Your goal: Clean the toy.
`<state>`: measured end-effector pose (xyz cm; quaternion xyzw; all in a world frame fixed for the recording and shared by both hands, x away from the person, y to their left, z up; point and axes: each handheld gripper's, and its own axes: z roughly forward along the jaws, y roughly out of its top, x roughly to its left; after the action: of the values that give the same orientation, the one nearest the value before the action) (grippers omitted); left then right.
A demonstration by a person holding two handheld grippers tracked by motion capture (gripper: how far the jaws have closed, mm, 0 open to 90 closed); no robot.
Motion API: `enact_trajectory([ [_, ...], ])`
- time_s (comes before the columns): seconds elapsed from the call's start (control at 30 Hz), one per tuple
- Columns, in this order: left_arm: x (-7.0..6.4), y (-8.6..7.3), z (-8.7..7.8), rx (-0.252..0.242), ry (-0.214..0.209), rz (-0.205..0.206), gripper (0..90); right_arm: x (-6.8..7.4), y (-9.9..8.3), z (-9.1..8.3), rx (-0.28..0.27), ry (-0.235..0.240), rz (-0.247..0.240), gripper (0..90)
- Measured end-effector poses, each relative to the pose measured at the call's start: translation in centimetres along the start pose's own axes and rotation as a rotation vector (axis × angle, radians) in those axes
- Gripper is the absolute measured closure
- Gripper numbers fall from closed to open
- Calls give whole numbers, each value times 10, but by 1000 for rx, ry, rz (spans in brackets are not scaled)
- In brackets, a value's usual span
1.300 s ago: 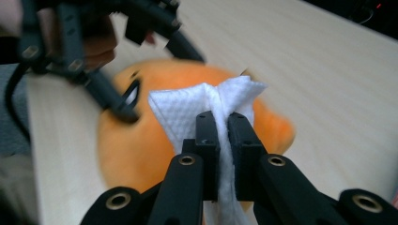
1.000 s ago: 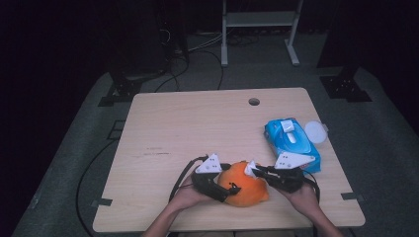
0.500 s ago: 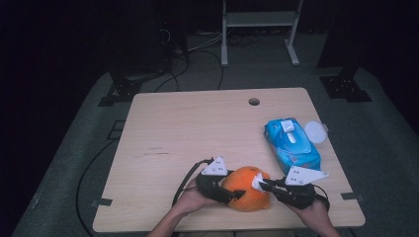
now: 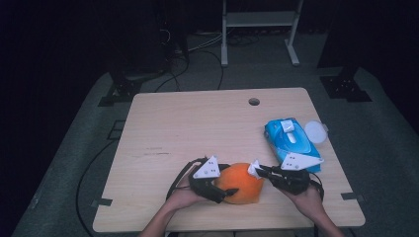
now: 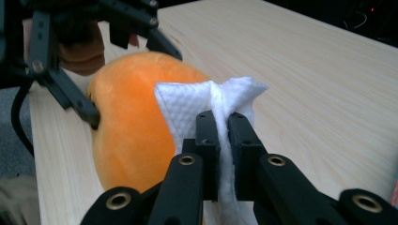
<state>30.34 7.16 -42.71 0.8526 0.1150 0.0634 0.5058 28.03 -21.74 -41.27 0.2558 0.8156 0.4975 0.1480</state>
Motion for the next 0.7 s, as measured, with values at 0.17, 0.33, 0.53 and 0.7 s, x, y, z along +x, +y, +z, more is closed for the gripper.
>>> enact_trajectory([
  [0.17,7,-3,0,4,-25,-109,148,-2,-7,-9,18,10,10,832],
  [0.33,-5,4,2,0,12,11,311,10,3,-10,8,21,-31,831],
  [0.53,-19,9,3,27,42,135,329,30,31,5,-12,74,-113,832],
  [0.7,-13,3,0,13,17,90,329,26,33,9,10,83,-120,832],
])
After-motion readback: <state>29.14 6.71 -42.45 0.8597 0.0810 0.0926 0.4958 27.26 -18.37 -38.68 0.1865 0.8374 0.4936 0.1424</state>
